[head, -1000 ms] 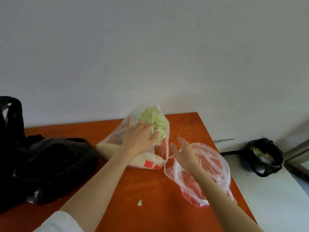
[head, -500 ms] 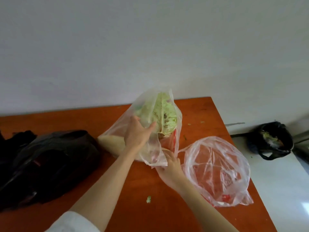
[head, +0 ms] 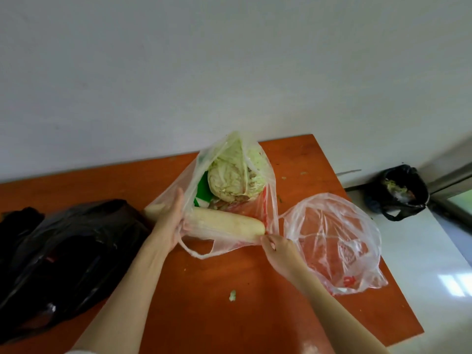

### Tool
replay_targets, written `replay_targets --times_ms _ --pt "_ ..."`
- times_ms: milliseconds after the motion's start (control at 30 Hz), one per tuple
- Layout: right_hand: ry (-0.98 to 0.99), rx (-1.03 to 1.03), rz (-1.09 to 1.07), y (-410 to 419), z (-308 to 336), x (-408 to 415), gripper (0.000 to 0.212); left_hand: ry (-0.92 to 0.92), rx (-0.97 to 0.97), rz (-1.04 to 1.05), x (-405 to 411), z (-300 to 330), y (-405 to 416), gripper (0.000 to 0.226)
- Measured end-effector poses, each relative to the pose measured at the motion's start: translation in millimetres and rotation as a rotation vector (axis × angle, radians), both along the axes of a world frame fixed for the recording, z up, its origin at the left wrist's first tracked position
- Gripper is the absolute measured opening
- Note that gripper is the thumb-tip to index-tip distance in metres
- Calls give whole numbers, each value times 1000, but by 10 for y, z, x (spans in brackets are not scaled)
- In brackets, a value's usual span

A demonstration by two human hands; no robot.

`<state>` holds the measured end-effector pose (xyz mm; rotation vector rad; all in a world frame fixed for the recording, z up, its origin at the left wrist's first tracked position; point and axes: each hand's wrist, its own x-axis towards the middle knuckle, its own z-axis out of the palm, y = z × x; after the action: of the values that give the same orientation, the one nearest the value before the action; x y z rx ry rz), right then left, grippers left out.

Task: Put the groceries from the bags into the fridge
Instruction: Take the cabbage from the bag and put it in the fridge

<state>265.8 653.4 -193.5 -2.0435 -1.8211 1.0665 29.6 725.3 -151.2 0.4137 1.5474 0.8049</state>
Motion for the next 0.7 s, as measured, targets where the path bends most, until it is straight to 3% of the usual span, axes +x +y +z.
replay_targets --times_ms 67,100,167,233,300,400,500,567,633,700 --pt "45 -29 -108 79 -10 -31 36 191 56 -220 4 -46 -7 42" --pt "69 -32 -155 116 -16 -40 37 205 75 -226 9 -56 -8 37" --pt "83 -41 -213 201 -28 -34 42 -49 55 -37 -8 -7 12 19" --pt "111 -36 -221 330 -21 -8 49 -288 67 223 -54 4 82 29" --pt "157 -3 -217 493 32 16 52 -246 23 301 -46 11 198 39" --pt "181 41 -281 747 89 103 45 228 -66 105 65 117 323 38" --pt "163 187 -346 909 142 161 35 732 192 -120 116 208 468 36" --pt "135 306 -382 1025 182 203 39 928 360 -243 135 234 647 45" --pt "156 362 -441 1162 235 262 51 1081 399 -409 162 212 877 45" --pt "200 384 -498 1300 307 336 46 1031 433 -532 194 186 1078 46"
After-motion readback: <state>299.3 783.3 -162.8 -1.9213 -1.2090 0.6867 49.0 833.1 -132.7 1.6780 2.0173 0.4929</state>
